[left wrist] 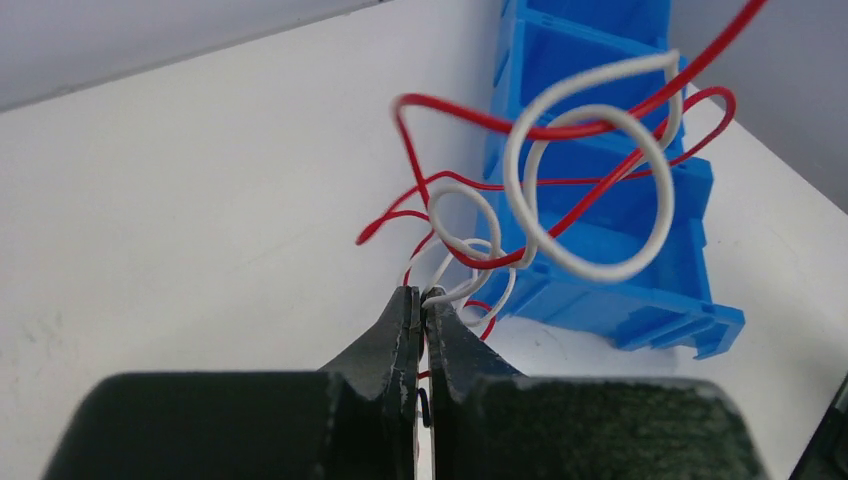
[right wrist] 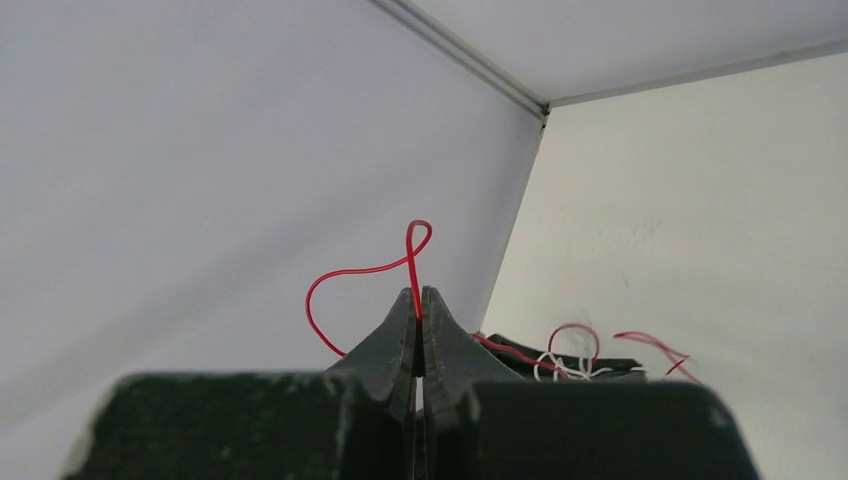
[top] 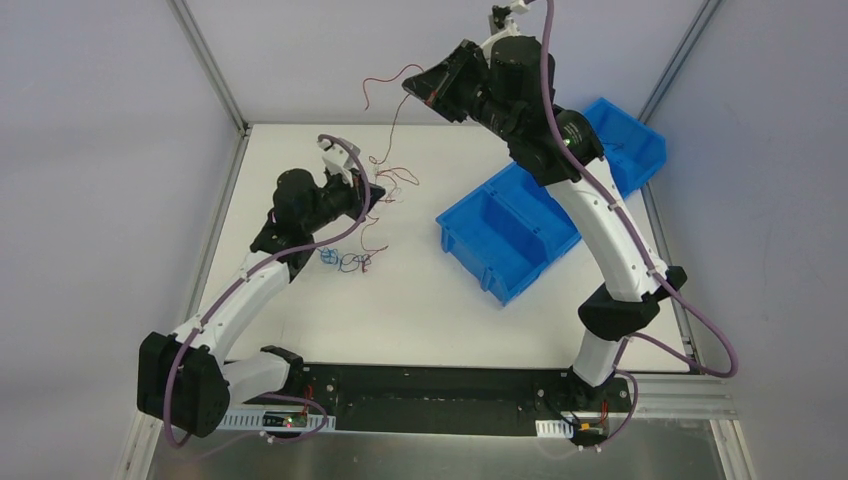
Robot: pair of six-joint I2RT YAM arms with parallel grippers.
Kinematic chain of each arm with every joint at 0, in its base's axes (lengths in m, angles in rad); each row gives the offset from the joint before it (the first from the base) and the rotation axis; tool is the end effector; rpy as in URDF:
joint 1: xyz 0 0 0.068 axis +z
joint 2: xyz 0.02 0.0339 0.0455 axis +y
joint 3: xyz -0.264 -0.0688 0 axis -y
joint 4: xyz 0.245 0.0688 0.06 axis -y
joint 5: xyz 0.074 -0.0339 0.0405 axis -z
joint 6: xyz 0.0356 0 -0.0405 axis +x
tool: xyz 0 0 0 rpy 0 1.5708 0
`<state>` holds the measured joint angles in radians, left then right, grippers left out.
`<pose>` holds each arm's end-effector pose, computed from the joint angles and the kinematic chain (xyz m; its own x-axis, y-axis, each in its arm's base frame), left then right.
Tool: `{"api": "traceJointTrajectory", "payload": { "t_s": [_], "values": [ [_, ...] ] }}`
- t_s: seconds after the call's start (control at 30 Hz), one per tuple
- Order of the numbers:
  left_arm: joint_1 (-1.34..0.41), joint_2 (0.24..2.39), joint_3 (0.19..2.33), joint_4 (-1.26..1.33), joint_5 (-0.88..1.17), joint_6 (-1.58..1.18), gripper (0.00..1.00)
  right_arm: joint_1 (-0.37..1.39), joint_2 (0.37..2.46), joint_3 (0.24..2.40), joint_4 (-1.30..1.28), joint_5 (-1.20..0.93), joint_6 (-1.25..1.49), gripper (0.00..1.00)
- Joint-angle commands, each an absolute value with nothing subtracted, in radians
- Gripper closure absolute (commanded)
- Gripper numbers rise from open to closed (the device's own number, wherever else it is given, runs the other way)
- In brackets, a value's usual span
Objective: Untangle the cables
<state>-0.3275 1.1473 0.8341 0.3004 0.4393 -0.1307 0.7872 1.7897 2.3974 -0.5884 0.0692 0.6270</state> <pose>0.2501 -0.1010 0.3344 -0.1024 -0.0898 -0.9907 0.6863 0.7145 -0.1357 0.2514 0.2488 0.5625 -0.3750 0.4529 -0.8089 -0.5407 0.6018 0.5877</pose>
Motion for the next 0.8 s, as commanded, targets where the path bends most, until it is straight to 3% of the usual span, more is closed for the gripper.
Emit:
{"api": "traceJointTrajectory", "payload": {
  "t_s": [0.0,0.3,0.77],
  "values": [
    [-0.327,1.08,0.771,0.228,0.313,-0.13,1.0,0.709,1.714,2.43,-0.533,0.143,0.596,1.0],
    [-0.194,1.133,0.665,0.012,0.089,-0.376,1.0,0.575,1.622,2.415,-0.515,0.185,0.553,1.0],
    [0.058,1.394,0.705,-0.249,0.151,-0.537,1.0,0.351,1.522,2.471,-0.503,0.211,0.492,1.0]
  ]
}}
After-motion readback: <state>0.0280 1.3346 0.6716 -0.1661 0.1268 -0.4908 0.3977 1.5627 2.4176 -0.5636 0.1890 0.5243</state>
